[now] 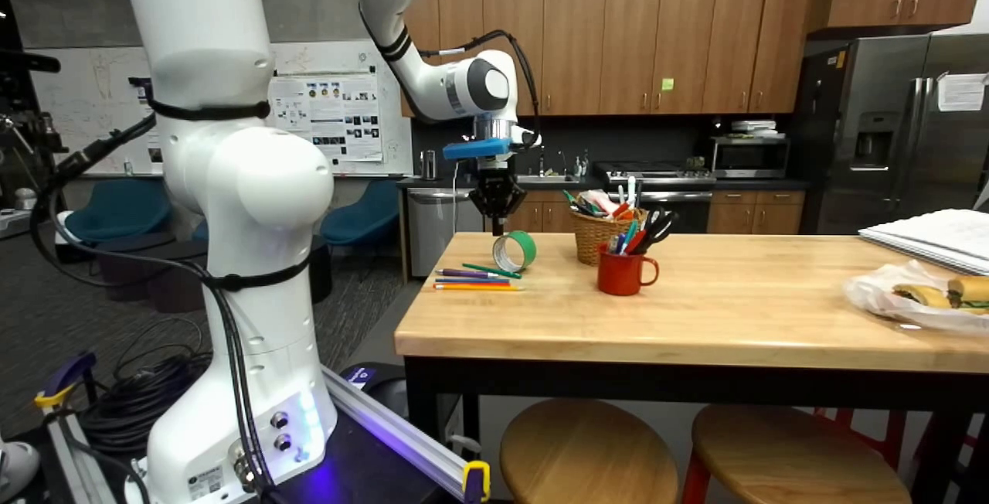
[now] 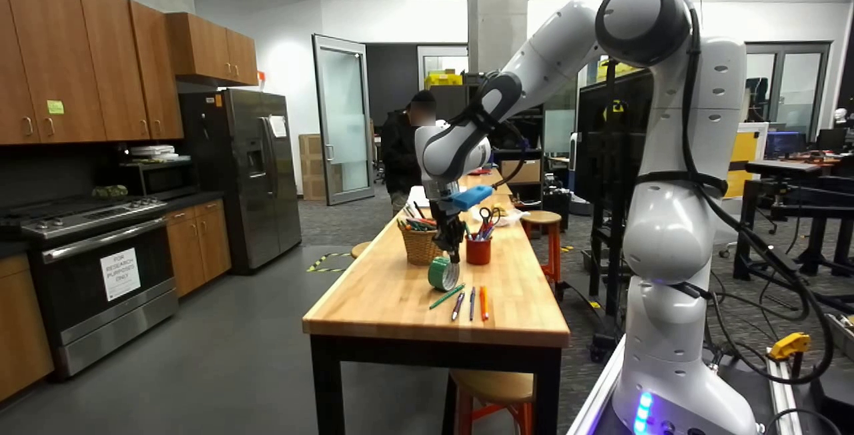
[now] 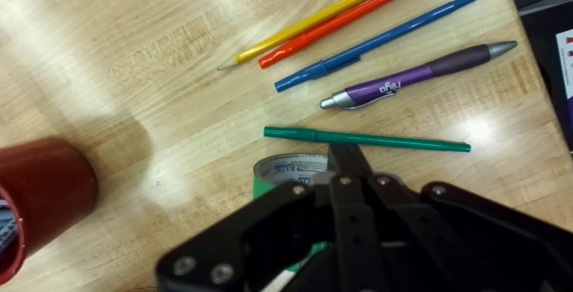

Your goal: Place the green masking tape upright.

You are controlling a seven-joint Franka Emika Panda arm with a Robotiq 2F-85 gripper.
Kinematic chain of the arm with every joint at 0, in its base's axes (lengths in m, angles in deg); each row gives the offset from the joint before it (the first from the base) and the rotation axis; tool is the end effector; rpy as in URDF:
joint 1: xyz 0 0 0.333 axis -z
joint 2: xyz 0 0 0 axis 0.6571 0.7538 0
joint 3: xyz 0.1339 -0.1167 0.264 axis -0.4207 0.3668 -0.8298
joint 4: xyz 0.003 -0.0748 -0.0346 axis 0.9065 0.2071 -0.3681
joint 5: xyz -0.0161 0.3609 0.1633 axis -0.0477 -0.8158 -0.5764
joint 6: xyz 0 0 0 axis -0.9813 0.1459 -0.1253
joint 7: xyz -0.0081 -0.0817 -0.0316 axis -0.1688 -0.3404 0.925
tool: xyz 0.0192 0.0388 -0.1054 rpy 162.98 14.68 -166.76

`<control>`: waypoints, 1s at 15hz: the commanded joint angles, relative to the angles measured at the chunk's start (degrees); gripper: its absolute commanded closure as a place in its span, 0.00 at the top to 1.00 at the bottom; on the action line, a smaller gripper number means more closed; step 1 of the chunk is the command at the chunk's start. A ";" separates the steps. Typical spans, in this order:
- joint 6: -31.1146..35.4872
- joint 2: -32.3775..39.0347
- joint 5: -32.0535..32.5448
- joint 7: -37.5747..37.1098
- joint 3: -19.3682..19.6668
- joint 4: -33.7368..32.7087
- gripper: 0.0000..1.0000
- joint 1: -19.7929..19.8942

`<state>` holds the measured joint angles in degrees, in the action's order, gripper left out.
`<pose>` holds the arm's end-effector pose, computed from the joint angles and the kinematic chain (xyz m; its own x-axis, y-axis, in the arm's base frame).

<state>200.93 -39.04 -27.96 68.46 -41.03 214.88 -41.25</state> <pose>0.4756 -0.0061 0.3413 0.9895 0.0933 -0.1101 0.1042 -0.9898 0.0975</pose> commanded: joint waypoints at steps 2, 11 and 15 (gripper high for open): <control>0.29 -4.95 -2.77 -2.62 -0.23 2.82 0.00 -0.01; 4.75 -9.62 -5.03 -5.90 -2.20 4.41 0.00 -0.97; 6.37 -11.39 -5.38 -7.97 -3.43 4.39 0.27 -1.59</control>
<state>206.03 -47.42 -32.44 62.31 -43.72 217.83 -42.32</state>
